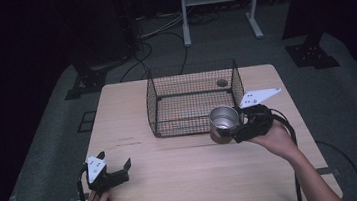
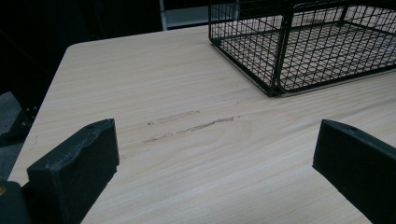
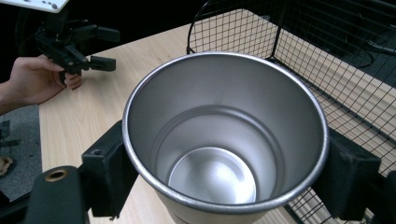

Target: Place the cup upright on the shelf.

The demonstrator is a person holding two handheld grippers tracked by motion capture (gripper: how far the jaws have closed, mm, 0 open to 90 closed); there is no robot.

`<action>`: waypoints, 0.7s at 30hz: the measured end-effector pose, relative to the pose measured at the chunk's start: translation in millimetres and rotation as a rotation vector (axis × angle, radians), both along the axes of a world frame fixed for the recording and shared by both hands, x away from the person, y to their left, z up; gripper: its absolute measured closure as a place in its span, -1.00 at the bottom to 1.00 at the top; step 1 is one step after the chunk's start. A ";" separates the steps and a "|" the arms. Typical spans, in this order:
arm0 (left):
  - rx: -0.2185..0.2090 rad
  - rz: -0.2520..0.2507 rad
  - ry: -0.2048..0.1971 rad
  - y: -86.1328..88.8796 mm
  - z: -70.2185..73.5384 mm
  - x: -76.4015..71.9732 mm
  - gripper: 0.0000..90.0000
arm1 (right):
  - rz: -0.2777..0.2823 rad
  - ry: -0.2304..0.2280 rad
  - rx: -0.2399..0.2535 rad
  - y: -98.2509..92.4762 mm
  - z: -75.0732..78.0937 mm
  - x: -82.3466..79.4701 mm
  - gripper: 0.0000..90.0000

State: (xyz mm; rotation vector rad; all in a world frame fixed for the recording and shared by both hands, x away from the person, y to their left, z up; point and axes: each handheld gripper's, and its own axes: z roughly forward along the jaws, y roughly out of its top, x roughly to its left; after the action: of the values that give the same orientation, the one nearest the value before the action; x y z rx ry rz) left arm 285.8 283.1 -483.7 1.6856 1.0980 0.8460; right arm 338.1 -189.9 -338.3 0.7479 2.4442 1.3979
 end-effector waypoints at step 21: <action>-0.003 0.001 0.001 -0.1 -0.1 0.1 -1.00 | 0.019 -0.025 -0.012 24.3 30.6 29.0 -0.60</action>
State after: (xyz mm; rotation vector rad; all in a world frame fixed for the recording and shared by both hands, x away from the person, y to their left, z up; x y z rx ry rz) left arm 285.9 283.0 -483.8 1.6825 1.1005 0.8441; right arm 367.1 -165.6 -307.7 0.7022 2.4447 1.3889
